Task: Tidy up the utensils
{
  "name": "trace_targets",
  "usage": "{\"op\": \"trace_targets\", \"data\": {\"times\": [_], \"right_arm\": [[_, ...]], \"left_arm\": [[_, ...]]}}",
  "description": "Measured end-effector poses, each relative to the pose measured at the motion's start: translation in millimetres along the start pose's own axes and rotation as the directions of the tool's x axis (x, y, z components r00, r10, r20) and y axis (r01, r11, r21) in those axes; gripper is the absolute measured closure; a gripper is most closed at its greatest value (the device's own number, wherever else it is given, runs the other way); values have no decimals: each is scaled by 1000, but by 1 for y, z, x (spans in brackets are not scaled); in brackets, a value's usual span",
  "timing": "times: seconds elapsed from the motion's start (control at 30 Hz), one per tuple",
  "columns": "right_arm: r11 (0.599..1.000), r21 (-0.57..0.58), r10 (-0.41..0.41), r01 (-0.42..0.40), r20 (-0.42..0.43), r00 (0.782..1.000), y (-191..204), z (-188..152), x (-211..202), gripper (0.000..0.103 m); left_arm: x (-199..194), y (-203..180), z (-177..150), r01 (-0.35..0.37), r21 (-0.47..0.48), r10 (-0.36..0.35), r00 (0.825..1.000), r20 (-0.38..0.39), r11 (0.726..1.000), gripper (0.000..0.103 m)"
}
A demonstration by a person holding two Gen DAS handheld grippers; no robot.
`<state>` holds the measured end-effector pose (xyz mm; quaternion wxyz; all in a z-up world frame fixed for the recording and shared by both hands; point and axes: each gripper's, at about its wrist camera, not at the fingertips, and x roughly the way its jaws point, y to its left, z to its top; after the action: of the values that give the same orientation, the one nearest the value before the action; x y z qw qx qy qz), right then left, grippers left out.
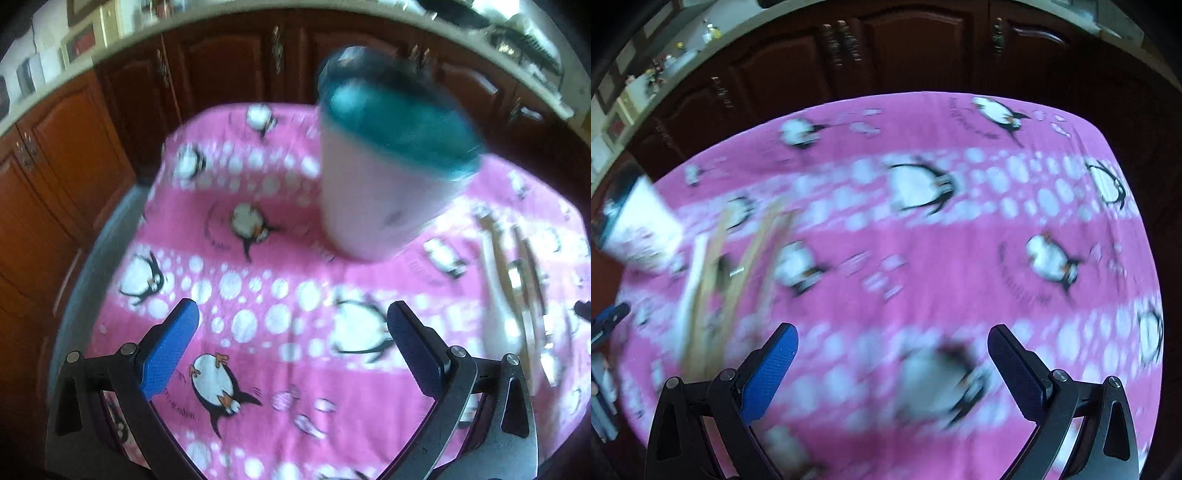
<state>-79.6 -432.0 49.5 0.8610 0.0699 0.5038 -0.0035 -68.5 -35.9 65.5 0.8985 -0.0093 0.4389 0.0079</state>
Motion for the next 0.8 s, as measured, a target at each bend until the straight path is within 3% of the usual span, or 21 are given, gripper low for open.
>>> {"op": "trace_targets", "data": {"times": [0.17,0.33,0.53,0.8], "right_arm": [[1000,-16,-1,3,95,995,39,-5,-46,0],[997,-64,-37,53,223,974,69,-1,-94,0],[993,-100,-31,63,290,957,93,-2,-124,0],[994,-92,-32,63,300,953,100,-4,-136,0]], "left_arm": [[-48,-25,5,-3,48,-1,997,82,999,1],[-75,-46,17,54,68,-62,989,131,996,1],[-97,-64,26,95,91,-109,981,163,991,1],[-106,-71,28,94,86,-107,980,167,992,1]]}}
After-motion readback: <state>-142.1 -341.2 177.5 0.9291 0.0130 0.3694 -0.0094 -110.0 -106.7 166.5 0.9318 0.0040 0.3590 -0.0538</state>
